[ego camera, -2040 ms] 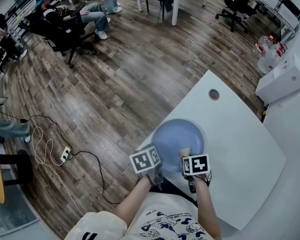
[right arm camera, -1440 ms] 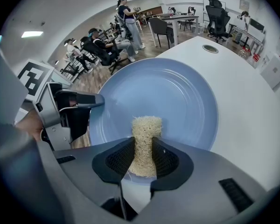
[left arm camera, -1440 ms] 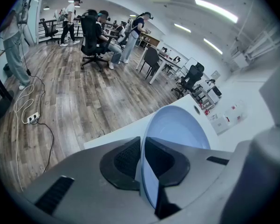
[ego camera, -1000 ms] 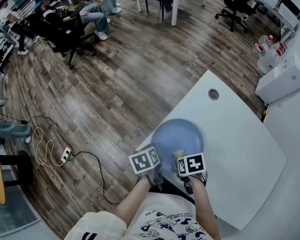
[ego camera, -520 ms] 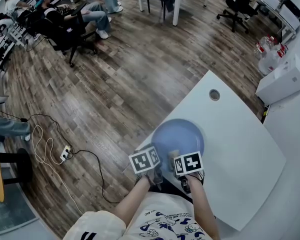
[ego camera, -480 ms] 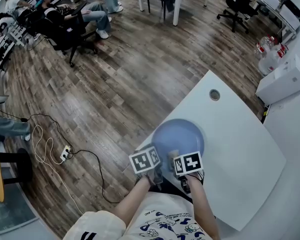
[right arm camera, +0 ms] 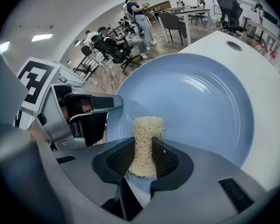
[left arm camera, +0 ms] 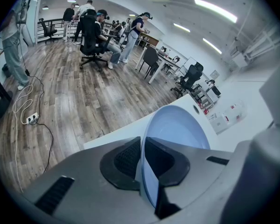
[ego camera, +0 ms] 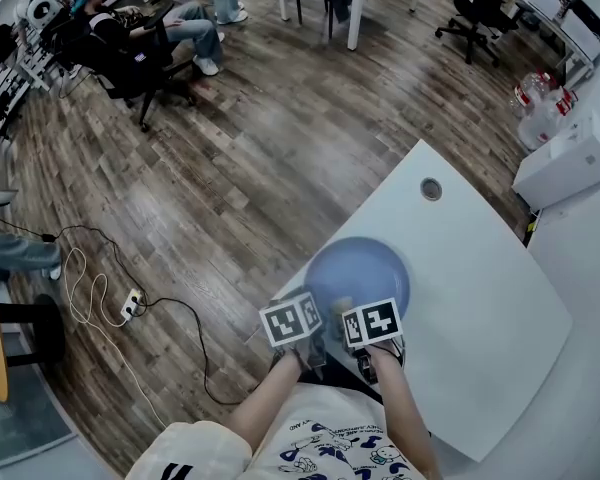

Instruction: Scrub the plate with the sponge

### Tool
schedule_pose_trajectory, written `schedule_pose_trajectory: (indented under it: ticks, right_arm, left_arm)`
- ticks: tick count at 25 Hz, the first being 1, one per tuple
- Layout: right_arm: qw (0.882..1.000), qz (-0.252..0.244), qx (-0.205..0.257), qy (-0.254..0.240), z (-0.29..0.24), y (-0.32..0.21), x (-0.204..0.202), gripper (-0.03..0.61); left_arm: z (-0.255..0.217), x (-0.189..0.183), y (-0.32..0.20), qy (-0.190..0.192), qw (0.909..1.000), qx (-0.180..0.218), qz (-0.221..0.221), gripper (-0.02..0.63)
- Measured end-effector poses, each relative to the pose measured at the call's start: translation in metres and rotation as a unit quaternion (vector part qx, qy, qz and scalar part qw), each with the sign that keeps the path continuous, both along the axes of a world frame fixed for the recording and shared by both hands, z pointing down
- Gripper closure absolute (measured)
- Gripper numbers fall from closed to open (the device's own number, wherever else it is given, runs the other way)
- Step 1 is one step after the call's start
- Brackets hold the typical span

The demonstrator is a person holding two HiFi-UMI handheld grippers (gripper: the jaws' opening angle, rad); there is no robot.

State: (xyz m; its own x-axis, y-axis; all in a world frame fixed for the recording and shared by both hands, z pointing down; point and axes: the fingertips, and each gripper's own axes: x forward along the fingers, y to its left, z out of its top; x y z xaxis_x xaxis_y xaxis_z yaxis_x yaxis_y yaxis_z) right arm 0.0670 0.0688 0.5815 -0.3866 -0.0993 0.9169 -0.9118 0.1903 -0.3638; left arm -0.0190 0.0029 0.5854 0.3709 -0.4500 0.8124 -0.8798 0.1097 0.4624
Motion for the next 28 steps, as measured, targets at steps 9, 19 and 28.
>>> schedule_pose_trajectory:
  ticks: [9, 19, 28]
  right_arm:
    - [1.000, -0.009, -0.003, -0.013, 0.001, -0.008, -0.009, 0.463]
    - [1.000, -0.016, -0.003, -0.021, 0.001, -0.016, -0.018, 0.463]
    - [1.000, -0.012, 0.006, -0.028, 0.002, -0.029, -0.020, 0.463]
  left_arm:
    - [0.001, 0.000, -0.001, -0.003, 1.0000, 0.000, 0.005, 0.588]
    - [0.001, -0.001, -0.002, -0.003, 0.9999, -0.001, 0.012, 0.588]
    - [0.001, 0.000, -0.003, -0.006, 0.9998, 0.000, 0.021, 0.589]
